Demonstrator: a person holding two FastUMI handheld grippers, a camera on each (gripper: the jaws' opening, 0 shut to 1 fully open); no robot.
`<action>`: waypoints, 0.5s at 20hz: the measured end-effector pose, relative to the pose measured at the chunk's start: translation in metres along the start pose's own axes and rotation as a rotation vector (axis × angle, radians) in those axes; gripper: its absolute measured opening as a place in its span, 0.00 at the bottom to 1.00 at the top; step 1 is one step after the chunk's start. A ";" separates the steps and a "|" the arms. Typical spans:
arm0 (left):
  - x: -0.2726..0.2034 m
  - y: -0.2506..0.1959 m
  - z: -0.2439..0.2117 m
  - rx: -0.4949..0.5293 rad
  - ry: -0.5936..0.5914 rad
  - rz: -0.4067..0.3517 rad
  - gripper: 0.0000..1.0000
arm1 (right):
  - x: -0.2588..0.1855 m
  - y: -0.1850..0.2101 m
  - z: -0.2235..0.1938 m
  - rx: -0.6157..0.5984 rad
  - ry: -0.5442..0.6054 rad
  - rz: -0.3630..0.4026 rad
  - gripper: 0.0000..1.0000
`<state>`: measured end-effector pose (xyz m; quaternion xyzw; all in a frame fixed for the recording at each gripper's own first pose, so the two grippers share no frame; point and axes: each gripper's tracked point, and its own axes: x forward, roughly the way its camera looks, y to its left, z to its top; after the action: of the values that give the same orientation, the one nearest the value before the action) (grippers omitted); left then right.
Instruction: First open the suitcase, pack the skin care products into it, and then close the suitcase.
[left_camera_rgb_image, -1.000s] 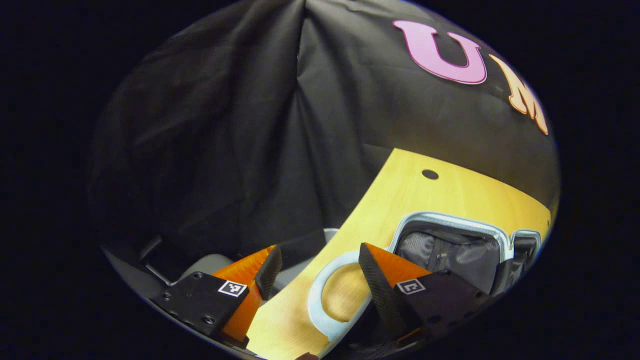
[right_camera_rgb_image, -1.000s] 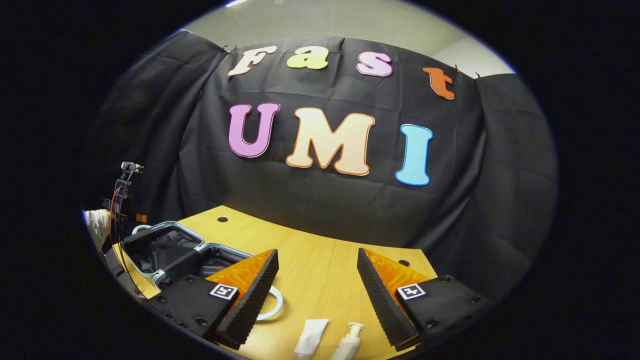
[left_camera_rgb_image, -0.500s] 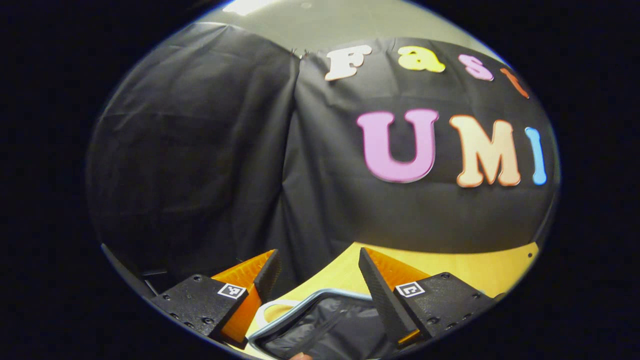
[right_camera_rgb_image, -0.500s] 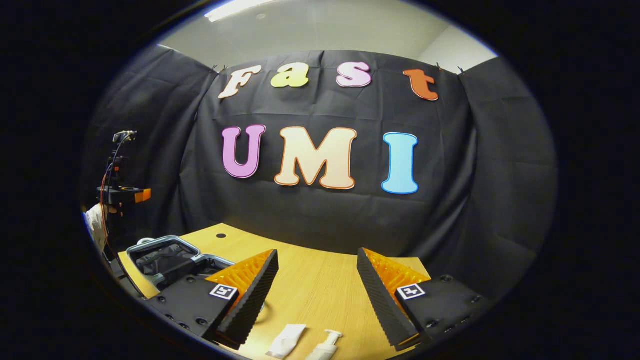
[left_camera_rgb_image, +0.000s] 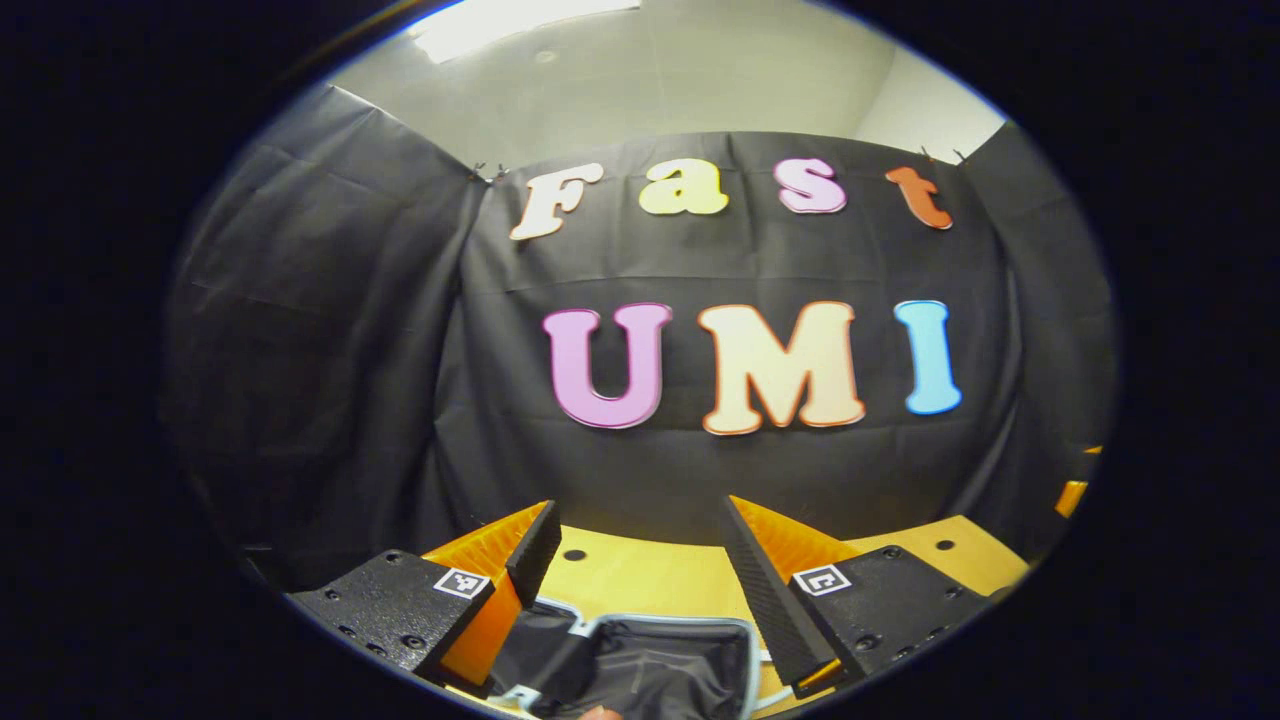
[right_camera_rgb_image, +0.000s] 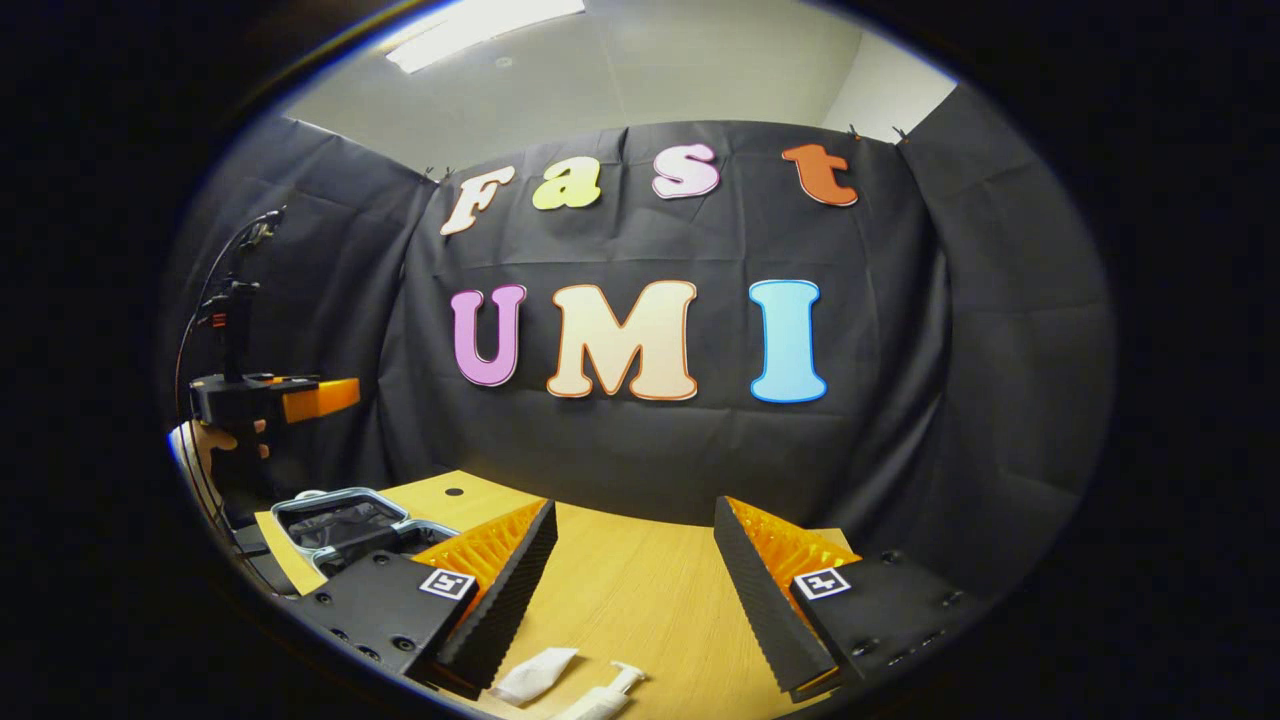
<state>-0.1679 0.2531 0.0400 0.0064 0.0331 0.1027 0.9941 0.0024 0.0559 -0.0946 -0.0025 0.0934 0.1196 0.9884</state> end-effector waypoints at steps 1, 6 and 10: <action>-0.014 -0.014 -0.001 -0.002 0.006 -0.035 0.96 | -0.002 -0.004 -0.003 0.001 -0.001 -0.003 1.00; -0.052 -0.075 -0.025 -0.016 0.080 -0.195 0.95 | -0.010 -0.009 -0.006 0.017 -0.008 -0.043 0.99; -0.061 -0.095 -0.047 -0.036 0.176 -0.288 0.94 | -0.014 -0.011 -0.002 0.002 -0.017 -0.076 1.00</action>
<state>-0.2109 0.1482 -0.0046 -0.0251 0.1186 -0.0400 0.9918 -0.0083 0.0417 -0.0946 -0.0039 0.0850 0.0817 0.9930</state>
